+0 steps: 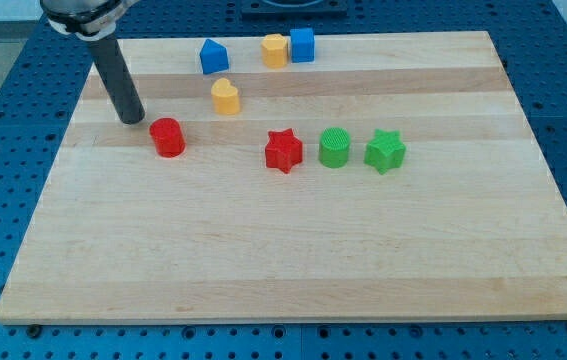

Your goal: Push the red circle to the left of red star

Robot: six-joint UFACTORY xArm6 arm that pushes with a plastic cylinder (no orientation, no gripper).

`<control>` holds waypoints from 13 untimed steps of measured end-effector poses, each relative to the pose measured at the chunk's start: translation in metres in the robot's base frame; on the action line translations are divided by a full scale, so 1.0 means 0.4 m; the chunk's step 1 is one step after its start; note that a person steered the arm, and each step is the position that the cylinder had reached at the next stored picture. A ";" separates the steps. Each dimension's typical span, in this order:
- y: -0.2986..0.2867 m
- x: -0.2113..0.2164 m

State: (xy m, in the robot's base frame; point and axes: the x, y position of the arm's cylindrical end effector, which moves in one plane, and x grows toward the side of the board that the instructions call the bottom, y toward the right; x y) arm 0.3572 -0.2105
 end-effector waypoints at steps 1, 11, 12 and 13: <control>0.056 0.027; -0.008 0.252; 0.029 0.252; 0.076 0.252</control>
State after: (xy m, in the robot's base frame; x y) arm 0.4580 -0.1800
